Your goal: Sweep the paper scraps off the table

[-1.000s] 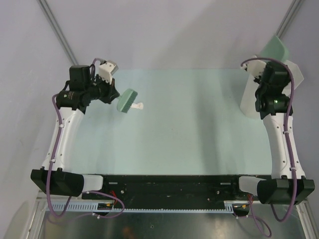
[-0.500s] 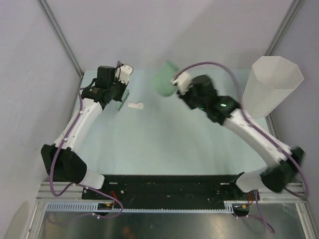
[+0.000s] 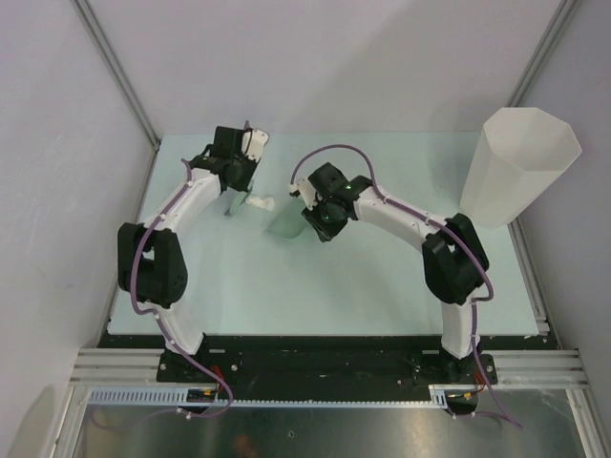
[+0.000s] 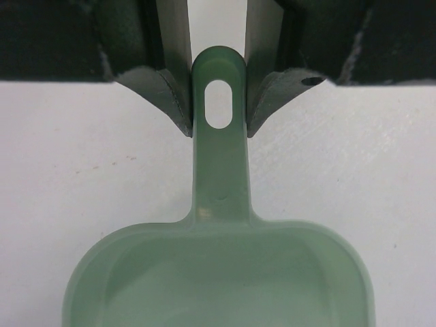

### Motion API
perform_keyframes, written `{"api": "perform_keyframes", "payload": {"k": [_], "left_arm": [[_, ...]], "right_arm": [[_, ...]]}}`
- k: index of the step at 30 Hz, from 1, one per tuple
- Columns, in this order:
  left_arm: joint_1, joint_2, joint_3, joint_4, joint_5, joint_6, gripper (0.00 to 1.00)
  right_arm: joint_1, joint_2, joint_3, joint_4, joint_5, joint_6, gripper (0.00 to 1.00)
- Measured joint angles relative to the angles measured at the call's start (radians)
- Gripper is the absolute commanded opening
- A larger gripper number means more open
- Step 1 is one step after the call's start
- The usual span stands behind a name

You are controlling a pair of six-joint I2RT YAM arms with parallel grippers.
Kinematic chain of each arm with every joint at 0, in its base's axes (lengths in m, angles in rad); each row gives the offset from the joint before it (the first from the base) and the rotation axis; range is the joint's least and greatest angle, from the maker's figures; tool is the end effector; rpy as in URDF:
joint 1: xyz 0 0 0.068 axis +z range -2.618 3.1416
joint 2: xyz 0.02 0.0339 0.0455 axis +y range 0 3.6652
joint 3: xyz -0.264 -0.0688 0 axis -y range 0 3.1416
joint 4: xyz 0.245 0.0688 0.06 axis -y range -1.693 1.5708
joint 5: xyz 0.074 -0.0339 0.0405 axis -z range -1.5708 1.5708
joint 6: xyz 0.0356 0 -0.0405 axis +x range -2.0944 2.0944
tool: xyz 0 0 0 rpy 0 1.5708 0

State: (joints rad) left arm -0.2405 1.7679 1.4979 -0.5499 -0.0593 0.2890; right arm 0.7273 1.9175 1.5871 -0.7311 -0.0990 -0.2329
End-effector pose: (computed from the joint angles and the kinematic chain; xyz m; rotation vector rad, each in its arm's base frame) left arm 0.3876 -0.0929 0.2848 0.5986 2.3147 0.0937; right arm 0.3071 0.2781 0.2435 -1.2571 2.3400 0.2968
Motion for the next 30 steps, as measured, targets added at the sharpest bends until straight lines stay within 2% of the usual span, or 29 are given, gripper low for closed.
{"api": "perform_keyframes", "payload": {"k": [4, 9, 17, 20, 26, 30], "left_arm": [[0.0, 0.005, 0.003, 0.011, 0.059, 0.008, 0.0], [-0.007, -0.011, -0.034, 0.028, 0.18, 0.029, 0.0], [-0.069, -0.167, -0.177, 0.026, 0.444, 0.058, 0.0], [-0.085, -0.239, -0.19, -0.006, 0.524, 0.049, 0.0], [-0.068, -0.345, -0.188, -0.061, 0.507, 0.026, 0.0], [-0.054, -0.41, -0.165, -0.095, 0.508, 0.026, 0.0]], "right_arm": [[-0.002, 0.098, 0.07, -0.036, 0.0, 0.032, 0.0], [-0.002, 0.159, 0.082, -0.06, 0.005, 0.066, 0.0], [0.014, 0.16, 0.074, 0.013, 0.005, 0.081, 0.0], [0.021, 0.14, 0.004, 0.081, -0.006, 0.087, 0.0], [0.019, -0.024, -0.2, 0.194, -0.041, 0.105, 0.0], [0.02, -0.122, -0.275, 0.232, -0.066, 0.097, 0.0]]}}
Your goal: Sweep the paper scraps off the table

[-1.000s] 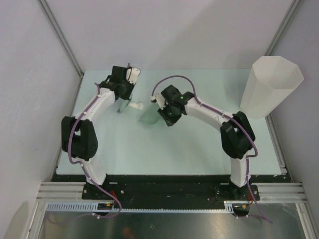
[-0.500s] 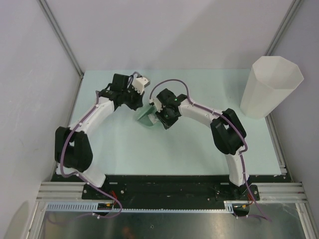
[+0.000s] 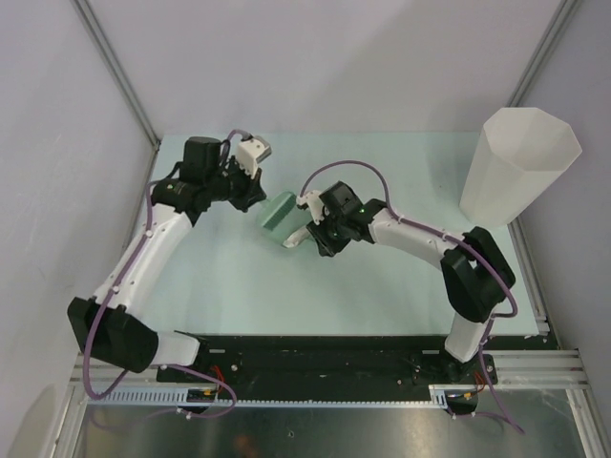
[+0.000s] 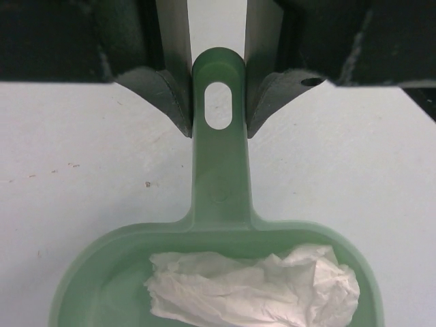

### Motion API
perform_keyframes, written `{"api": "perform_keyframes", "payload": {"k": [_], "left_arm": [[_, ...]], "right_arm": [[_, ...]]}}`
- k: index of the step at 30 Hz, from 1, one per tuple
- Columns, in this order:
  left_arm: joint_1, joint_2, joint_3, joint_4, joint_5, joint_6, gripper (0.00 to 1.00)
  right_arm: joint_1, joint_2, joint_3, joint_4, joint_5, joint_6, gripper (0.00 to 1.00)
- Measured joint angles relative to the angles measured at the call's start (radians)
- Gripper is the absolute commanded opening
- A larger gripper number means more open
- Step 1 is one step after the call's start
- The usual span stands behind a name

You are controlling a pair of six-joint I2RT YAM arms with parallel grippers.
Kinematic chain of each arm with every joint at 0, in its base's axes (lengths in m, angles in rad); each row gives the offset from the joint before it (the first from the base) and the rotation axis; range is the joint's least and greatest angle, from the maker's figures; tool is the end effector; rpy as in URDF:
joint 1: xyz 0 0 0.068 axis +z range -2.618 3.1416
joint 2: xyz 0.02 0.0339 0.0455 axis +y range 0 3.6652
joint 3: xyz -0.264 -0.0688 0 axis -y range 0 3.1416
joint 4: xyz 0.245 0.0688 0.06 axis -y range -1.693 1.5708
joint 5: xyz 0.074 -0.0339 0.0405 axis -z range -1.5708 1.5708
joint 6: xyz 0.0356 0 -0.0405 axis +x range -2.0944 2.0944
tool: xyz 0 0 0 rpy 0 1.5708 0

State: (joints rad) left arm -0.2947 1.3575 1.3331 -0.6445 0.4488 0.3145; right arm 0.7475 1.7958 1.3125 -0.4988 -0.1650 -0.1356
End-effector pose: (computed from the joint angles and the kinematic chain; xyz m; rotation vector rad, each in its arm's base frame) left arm 0.2766 -0.1001 0.3597 0.8887 2.0189 -0.4899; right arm 0.2779 0.2655 0.2194 -1.1674 2.3175 0.4414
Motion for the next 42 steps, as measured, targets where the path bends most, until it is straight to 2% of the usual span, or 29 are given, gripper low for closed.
{"api": "perform_keyframes", "payload": {"k": [7, 11, 14, 17, 20, 23, 27, 32, 37, 42], "left_arm": [[0.034, -0.032, 0.166, -0.088, -0.01, -0.018, 0.0], [0.086, -0.043, 0.239, -0.103, -0.054, -0.029, 0.0], [0.118, -0.05, 0.264, -0.106, -0.092, -0.035, 0.0], [0.127, -0.048, 0.265, -0.112, -0.105, -0.045, 0.0], [0.127, -0.044, 0.265, -0.125, -0.103, -0.053, 0.0], [0.127, -0.042, 0.259, -0.127, -0.103, -0.053, 0.0], [0.127, -0.042, 0.241, -0.129, -0.103, -0.053, 0.0], [0.127, -0.042, 0.211, -0.13, -0.105, -0.052, 0.0], [0.127, -0.042, 0.192, -0.132, -0.104, -0.052, 0.0], [0.127, -0.042, 0.19, -0.133, -0.104, -0.05, 0.0]], "right_arm": [[0.005, -0.097, -0.011, 0.032, -0.027, -0.016, 0.0], [-0.035, -0.212, -0.008, -0.006, -0.003, -0.019, 0.0], [-0.127, -0.31, 0.053, -0.102, 0.039, -0.035, 0.0], [-0.244, -0.354, 0.191, -0.214, 0.109, -0.069, 0.0], [-0.373, -0.368, 0.361, -0.314, 0.233, -0.116, 0.0], [-0.478, -0.401, 0.427, -0.368, 0.401, -0.182, 0.0], [-0.613, -0.466, 0.406, -0.399, 0.617, -0.344, 0.0], [-0.706, -0.581, 0.21, -0.264, 0.839, -0.657, 0.0], [-0.795, -0.581, 0.149, -0.11, 0.924, -0.932, 0.0], [-0.83, -0.562, 0.091, -0.023, 0.921, -1.121, 0.0]]}}
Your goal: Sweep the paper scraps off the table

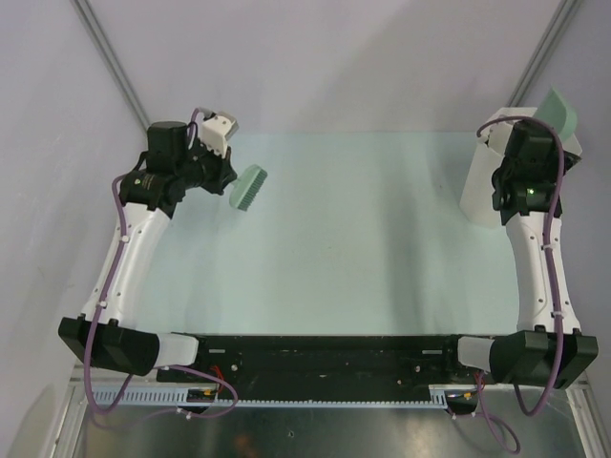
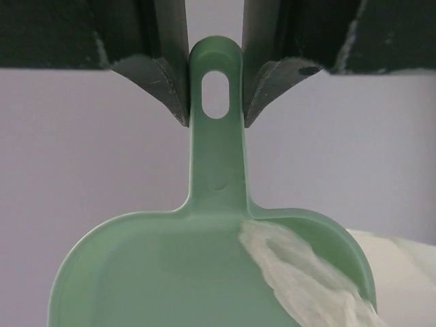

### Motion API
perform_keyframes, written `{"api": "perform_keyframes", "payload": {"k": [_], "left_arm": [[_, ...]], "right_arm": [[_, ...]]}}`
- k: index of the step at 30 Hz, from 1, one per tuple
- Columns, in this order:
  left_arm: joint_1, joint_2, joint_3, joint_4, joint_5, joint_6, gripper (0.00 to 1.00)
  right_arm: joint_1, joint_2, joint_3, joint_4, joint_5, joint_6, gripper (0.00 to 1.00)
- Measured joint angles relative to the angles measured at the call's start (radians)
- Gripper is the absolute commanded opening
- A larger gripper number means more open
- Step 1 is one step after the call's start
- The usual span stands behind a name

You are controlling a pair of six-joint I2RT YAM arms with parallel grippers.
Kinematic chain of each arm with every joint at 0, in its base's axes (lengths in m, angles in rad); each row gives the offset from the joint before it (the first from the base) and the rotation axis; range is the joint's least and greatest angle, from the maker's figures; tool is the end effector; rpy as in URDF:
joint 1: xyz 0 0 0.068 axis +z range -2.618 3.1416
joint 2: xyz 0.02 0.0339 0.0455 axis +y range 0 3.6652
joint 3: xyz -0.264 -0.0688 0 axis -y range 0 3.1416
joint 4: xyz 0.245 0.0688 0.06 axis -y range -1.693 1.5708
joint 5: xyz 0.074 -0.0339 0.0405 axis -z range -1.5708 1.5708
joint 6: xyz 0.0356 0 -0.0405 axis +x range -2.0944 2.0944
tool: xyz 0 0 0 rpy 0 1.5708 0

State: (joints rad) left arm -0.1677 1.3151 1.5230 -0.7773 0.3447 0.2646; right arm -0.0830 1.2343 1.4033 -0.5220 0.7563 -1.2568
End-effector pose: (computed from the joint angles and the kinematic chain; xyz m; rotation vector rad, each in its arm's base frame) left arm 0.2653 -0.0571 0.4202 0.6485 2.0167 -0.3108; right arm 0.2551 -0.0457 0.4285 -0.6782 2.0696 -1.5623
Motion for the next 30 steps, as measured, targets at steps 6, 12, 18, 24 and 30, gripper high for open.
{"api": "perform_keyframes", "payload": {"k": [6, 12, 18, 24, 30], "left_arm": [[0.0, -0.001, -0.021, 0.0, -0.002, 0.014, 0.0], [0.0, -0.001, -0.023, -0.002, -0.002, 0.024, 0.0], [0.0, -0.001, -0.023, -0.002, -0.001, 0.025, 0.0], [0.0, -0.001, -0.023, -0.002, -0.001, 0.033, 0.0], [0.0, -0.001, -0.023, -0.002, -0.002, 0.036, 0.0]], "right_arm": [[-0.029, 0.028, -0.001, 0.083, -0.056, -0.119, 0.0], [-0.046, 0.028, -0.002, 0.069, -0.151, -0.138, 0.0], [-0.046, 0.028, -0.002, 0.052, -0.202, -0.158, 0.0], [-0.046, 0.028, -0.002, 0.013, -0.262, -0.158, 0.0], [-0.059, 0.037, -0.003, 0.021, -0.254, -0.156, 0.0]]}}
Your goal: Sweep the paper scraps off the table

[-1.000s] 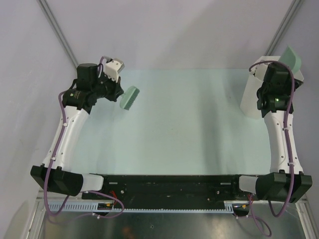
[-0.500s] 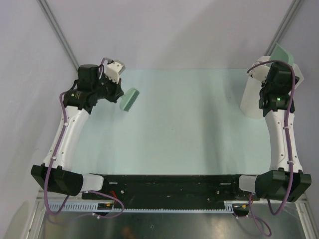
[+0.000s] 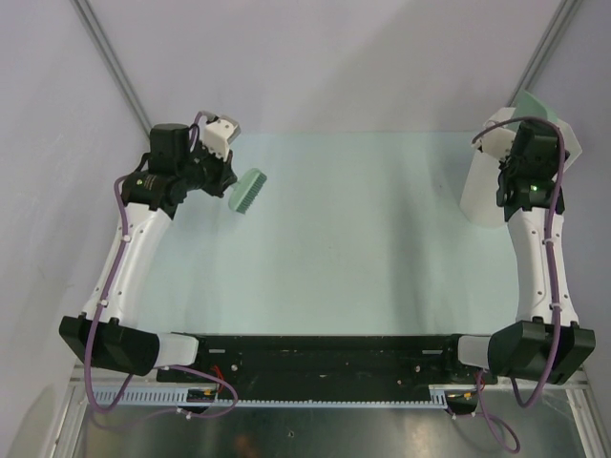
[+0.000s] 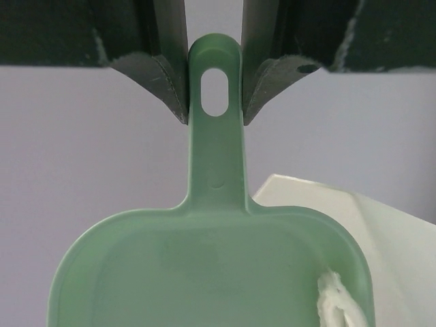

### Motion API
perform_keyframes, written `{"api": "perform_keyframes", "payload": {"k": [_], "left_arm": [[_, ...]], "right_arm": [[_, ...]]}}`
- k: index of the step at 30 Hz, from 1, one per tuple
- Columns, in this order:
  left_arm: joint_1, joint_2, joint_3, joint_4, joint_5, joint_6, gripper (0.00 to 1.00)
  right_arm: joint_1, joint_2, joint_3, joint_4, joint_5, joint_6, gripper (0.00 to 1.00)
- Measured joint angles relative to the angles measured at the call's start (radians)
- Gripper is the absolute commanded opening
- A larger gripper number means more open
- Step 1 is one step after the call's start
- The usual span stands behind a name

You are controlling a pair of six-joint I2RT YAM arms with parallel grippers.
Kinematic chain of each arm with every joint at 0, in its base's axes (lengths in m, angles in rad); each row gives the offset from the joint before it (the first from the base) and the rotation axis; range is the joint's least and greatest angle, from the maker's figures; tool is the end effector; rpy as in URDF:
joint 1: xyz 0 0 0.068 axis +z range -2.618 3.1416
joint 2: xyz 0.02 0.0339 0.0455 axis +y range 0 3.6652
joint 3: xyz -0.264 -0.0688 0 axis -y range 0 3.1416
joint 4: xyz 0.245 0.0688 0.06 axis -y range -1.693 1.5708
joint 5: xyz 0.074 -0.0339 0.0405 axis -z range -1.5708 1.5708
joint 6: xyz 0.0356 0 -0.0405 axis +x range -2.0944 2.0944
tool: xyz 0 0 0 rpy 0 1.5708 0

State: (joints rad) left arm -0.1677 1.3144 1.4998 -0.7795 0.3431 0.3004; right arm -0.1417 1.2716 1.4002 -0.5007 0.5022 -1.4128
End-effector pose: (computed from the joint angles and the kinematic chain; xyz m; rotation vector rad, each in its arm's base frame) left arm 0.2661 -0.0572 0.4128 0.6851 2.0275 -0.2933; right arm 0.2703 -0.0559 0.4184 -0.9878 1.9835 -1.4448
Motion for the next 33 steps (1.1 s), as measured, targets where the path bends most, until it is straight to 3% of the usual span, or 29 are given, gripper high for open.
{"api": "perform_keyframes", "payload": {"k": [6, 15, 24, 29, 33], "left_arm": [[0.0, 0.0, -0.015, -0.001, -0.002, 0.017, 0.0], [0.0, 0.001, -0.015, -0.002, 0.004, 0.021, 0.0], [0.0, 0.001, -0.015, -0.002, 0.002, 0.021, 0.0], [0.0, 0.001, -0.015, -0.002, 0.002, 0.02, 0.0], [0.0, 0.001, -0.015, -0.002, 0.002, 0.014, 0.0]], "right_arm": [[-0.014, 0.045, -0.007, 0.12, 0.12, -0.056, 0.0], [-0.012, -0.027, -0.093, 0.183, 0.104, -0.087, 0.0], [0.012, -0.028, -0.03, 0.359, 0.198, -0.117, 0.0], [0.044, -0.034, -0.016, 0.327, 0.201, -0.138, 0.0], [0.114, -0.034, 0.002, 0.279, 0.185, -0.059, 0.0]]}}
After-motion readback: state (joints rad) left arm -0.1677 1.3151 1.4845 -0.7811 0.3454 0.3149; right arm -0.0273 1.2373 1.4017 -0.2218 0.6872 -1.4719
